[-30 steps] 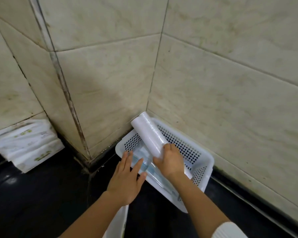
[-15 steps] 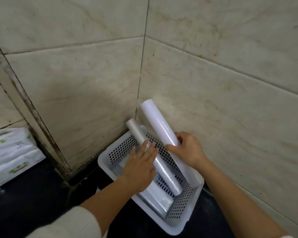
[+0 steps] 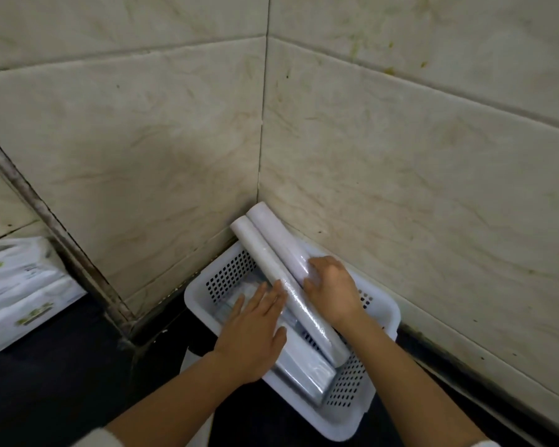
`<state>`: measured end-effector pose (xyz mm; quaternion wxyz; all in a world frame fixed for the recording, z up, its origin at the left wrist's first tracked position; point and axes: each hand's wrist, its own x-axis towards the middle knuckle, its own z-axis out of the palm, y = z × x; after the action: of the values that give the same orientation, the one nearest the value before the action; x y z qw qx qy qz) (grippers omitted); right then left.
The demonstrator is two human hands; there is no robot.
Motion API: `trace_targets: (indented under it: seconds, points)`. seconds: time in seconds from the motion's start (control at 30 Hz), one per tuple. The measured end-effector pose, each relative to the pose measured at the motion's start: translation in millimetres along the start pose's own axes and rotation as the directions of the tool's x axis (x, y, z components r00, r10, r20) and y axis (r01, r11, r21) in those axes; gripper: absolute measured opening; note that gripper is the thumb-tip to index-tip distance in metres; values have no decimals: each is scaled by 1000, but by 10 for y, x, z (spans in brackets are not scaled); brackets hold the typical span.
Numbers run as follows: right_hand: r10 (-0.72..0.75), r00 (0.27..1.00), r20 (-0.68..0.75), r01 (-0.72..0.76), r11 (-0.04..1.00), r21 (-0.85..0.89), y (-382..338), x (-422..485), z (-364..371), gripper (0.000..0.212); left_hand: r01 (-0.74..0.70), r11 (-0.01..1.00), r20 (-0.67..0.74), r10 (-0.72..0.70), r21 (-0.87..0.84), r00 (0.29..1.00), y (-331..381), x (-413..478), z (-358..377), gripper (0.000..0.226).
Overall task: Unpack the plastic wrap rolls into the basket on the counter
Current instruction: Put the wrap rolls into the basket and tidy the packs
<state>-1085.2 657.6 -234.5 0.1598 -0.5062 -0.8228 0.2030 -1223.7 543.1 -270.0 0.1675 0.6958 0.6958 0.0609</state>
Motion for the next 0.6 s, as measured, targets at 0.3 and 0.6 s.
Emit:
trace_targets:
  seconds: [0.3,0.6]
  points:
    - [-64,996,65,81,949,-305,155,-438,-22,38,-92,990,55,98,-108,994,-180,96,-134,61]
    - [53,886,461,132,924,-360,-174,-713,273,48,55,989,162,-32,-136,986,-487,388,-220,53]
